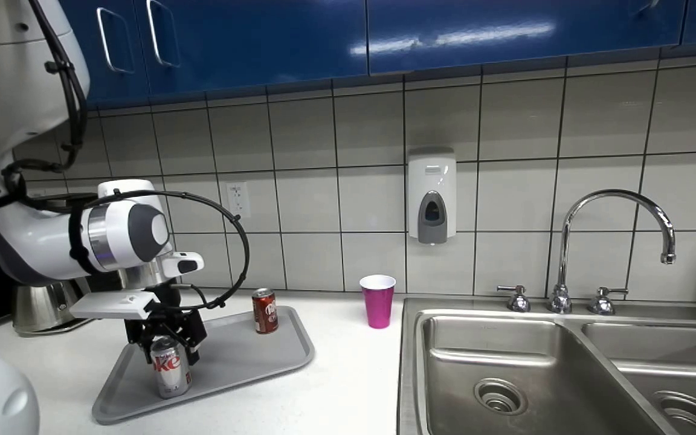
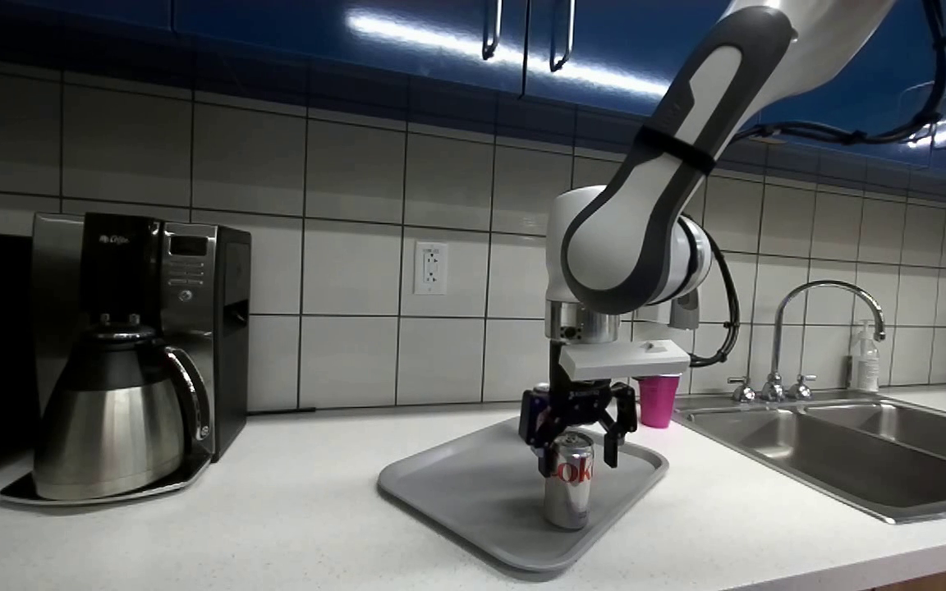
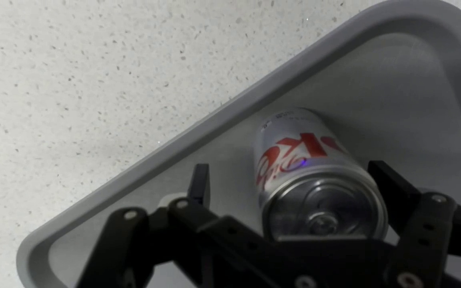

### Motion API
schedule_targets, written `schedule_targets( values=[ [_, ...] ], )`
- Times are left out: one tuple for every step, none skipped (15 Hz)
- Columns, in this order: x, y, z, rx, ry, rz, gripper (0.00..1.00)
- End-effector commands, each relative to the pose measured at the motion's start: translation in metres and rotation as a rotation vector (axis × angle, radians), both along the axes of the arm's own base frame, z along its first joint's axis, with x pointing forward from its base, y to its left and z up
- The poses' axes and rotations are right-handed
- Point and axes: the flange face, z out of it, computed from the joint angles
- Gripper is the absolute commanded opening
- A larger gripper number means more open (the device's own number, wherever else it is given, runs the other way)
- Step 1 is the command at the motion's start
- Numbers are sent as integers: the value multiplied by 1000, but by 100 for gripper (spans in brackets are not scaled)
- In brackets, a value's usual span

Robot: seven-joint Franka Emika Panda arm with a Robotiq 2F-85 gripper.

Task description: Pick up the silver coke can and put it on the kitchen counter, pick up the brown dr pepper can and put it on the kitchen counter

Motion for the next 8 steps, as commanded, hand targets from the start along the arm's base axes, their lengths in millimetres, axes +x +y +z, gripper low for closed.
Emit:
schedule_targets(
  values=[
    [1, 2, -4, 7, -3, -12, 100],
    [1, 2, -5, 8, -1, -12, 100],
    [2, 2, -6, 8, 1, -10, 100],
    [2, 2, -7, 9, 2, -10, 100],
    [3, 1, -7, 9, 1, -11, 100],
    [3, 0, -6, 9, 0, -12, 100],
    [4, 0, -5, 10, -2, -12, 100],
    [5, 1, -4, 11, -6, -11, 100]
  ],
)
